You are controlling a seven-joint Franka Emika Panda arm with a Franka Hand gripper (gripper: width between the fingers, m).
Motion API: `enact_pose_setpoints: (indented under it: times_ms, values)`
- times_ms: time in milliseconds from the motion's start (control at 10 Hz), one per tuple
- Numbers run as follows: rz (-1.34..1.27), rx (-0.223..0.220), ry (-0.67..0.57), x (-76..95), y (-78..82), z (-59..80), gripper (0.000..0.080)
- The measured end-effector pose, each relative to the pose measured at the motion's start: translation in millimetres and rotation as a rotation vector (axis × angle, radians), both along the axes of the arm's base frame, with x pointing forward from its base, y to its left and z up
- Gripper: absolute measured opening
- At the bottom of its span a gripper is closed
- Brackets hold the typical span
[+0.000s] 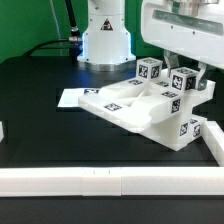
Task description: Assemble chair
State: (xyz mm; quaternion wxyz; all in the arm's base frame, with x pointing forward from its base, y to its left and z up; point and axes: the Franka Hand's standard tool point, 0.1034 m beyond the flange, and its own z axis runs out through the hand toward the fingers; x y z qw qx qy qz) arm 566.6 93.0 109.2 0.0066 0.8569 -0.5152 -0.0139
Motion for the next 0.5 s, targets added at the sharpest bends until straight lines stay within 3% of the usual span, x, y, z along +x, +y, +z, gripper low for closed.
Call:
enact_pose_setpoints:
  times_ms: [100, 500]
  values:
    - [0.000, 0.000, 0.000, 0.0, 0.0, -0.1, 0.0609]
    - [0.000, 0.000, 0.001, -0.2, 0.0, -0.6, 0.0647]
